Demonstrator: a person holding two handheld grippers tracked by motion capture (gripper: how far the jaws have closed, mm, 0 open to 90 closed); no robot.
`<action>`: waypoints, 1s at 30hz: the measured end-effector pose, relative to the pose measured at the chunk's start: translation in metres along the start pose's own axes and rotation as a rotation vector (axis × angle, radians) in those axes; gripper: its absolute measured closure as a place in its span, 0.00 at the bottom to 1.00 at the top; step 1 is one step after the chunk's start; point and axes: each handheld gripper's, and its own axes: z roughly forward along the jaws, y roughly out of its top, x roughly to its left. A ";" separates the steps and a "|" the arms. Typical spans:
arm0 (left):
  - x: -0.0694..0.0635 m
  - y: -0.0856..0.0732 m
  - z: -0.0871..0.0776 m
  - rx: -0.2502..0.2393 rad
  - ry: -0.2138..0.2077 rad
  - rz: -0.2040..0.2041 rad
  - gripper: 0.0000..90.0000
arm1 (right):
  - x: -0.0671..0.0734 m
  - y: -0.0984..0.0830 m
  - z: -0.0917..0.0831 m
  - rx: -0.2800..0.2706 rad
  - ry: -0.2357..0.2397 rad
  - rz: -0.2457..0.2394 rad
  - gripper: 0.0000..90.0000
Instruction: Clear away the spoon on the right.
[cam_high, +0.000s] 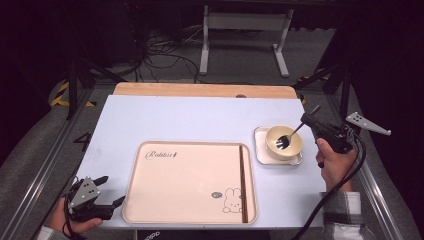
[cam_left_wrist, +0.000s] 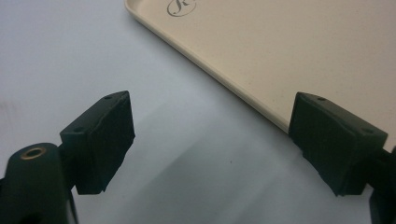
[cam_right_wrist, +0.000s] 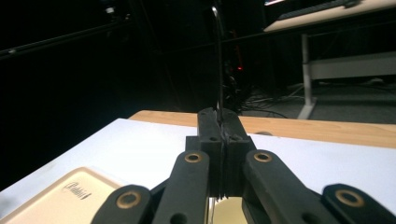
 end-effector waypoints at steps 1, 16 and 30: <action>0.000 0.000 0.000 0.004 0.001 0.001 0.17 | 0.003 0.001 0.000 -0.002 0.014 0.001 1.00; -0.002 0.002 0.000 0.009 0.011 0.016 0.17 | 0.047 -0.006 0.015 0.074 0.177 -0.050 1.00; 0.002 0.000 -0.002 -0.010 0.013 -0.007 0.17 | 0.088 -0.036 0.044 0.226 0.345 -0.072 1.00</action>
